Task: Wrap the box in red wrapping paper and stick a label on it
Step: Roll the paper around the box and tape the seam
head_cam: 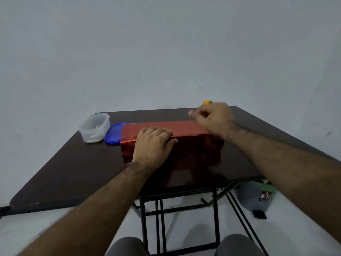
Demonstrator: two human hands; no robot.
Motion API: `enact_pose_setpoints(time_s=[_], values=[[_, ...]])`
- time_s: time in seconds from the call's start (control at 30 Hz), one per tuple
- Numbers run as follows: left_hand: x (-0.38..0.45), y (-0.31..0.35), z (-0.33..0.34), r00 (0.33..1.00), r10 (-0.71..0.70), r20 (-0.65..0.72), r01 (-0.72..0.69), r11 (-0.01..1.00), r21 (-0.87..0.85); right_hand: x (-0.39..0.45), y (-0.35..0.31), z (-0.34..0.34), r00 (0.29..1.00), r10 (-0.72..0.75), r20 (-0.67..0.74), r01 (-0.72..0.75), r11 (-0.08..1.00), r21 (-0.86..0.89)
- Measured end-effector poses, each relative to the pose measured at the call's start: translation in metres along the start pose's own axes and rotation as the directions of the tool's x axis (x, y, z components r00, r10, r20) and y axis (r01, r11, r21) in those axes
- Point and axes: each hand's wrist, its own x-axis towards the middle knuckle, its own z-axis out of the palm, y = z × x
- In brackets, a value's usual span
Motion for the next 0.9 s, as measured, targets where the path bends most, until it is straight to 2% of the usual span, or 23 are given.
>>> enact_pose_setpoints(time_s=[0.03,0.1,0.2,0.27,0.37,0.5,0.6,0.7,0.9], values=[[0.000,0.000,0.001,1.000,0.000,-0.007,0.000,1.000,-0.003,0.014,0.007,-0.004,0.993,0.102,-0.051,-0.103,0.995,-0.002],[0.001,-0.001,0.002,1.000,0.006,-0.016,-0.006,1.000,-0.017,0.041,0.026,-0.007,0.951,0.307,-0.027,-0.308,0.948,-0.078],[0.001,-0.001,0.002,1.000,0.004,-0.012,-0.005,1.000,-0.031,0.070,0.057,-0.006,0.793,0.608,0.022,-0.588,0.775,-0.232],[0.002,-0.002,0.003,1.000,0.003,-0.006,-0.003,0.999,-0.041,0.075,0.065,-0.006,0.696,0.717,0.041,-0.688,0.683,-0.247],[0.002,-0.003,0.004,1.000,0.003,0.003,-0.003,0.999,-0.042,0.081,0.061,-0.009,0.634,0.752,0.179,-0.697,0.656,-0.289],[0.002,-0.004,0.006,1.000,0.011,-0.025,-0.012,0.999,-0.031,0.094,0.069,-0.013,0.595,0.774,0.214,-0.707,0.632,-0.319],[0.002,-0.004,0.009,0.999,0.019,-0.048,-0.020,1.000,-0.024,0.096,0.089,-0.013,0.446,0.853,0.272,-0.816,0.512,-0.267],[0.002,-0.005,0.011,0.997,0.029,-0.065,-0.031,0.999,-0.026,0.096,0.104,-0.012,0.341,0.893,0.293,-0.891,0.407,-0.202],[0.001,-0.006,0.011,0.998,0.033,-0.062,-0.035,0.999,-0.028,0.096,0.102,-0.010,0.297,0.884,0.361,-0.932,0.350,-0.090]])
